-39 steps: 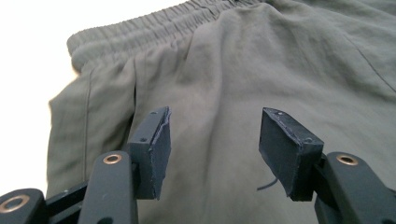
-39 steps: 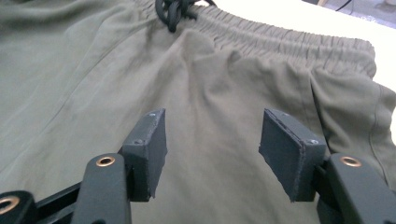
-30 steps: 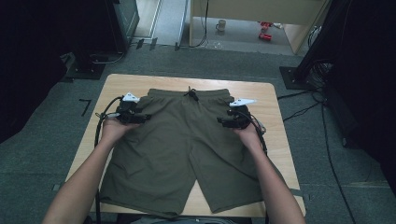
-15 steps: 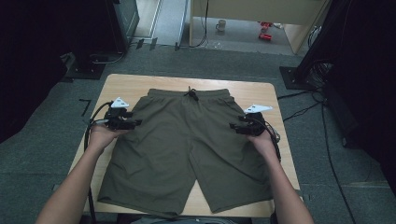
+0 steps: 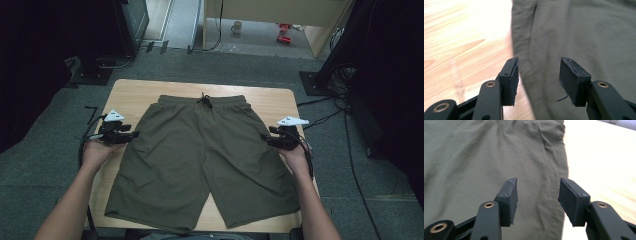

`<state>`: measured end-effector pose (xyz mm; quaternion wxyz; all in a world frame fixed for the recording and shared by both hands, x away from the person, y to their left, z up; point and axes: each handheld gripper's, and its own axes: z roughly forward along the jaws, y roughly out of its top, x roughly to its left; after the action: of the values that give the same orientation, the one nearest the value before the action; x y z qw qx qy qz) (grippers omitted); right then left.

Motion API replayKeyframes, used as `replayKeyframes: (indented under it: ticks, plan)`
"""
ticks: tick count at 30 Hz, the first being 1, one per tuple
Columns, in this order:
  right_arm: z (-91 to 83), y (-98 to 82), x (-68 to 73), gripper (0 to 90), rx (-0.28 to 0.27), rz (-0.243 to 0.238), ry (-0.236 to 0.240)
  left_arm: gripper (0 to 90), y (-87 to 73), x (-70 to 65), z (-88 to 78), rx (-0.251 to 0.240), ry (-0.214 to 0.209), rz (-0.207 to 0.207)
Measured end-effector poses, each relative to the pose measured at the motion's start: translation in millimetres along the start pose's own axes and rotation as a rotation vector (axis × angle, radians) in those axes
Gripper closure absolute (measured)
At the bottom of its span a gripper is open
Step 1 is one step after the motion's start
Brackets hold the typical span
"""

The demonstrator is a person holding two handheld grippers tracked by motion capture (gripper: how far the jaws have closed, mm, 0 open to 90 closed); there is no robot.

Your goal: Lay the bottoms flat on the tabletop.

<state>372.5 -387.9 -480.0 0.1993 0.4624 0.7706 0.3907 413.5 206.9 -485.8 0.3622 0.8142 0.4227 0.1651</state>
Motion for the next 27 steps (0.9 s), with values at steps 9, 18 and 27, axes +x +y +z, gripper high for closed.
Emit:
replayKeyframes:
  ticks: [9, 18, 27]
  plan:
    - [-9.1, -22.5, -17.2, 56.9, 0.016, 0.032, -0.046, 61.4, -20.7, 16.3, -6.8, -0.008, 0.042, -0.047]
    - [-11.3, -47.2, -31.8, 58.4, 0.031, 0.097, -0.099, 65.7, -38.5, 22.3, -5.2, -0.015, 0.078, -0.056]
    - [-5.5, -57.6, -27.3, 37.7, 0.038, 0.082, -0.126, 42.6, -41.8, 11.7, -1.3, -0.038, 0.083, -0.033]
